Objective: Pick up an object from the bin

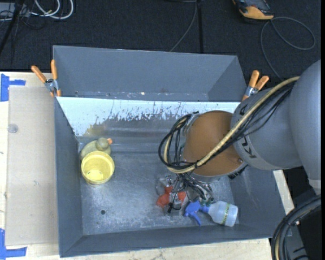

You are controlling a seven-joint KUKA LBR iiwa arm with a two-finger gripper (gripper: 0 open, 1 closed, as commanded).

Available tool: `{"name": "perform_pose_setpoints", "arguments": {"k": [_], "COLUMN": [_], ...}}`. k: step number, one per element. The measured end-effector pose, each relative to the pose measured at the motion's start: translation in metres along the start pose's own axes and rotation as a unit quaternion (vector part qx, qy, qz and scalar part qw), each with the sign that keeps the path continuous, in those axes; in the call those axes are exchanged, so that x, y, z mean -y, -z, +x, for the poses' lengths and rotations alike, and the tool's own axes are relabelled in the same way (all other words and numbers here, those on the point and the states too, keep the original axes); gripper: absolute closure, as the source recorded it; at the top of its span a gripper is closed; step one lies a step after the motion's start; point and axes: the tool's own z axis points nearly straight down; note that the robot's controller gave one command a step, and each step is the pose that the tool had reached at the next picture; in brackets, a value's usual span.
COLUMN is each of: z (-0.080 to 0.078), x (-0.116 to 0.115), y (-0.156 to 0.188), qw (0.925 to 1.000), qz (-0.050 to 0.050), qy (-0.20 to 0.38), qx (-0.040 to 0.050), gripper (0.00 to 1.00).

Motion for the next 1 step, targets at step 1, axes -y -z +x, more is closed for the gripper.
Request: {"name": "perform_pose_setpoints", "arguments": {"k": [1], "z": [0.0065], "x": [-0.0021], "y": [0.1427], "qw": [0.9997], "qz": [0.000], "qy": [-0.024], "qx": [0.0008], "gripper": [1.00]}}
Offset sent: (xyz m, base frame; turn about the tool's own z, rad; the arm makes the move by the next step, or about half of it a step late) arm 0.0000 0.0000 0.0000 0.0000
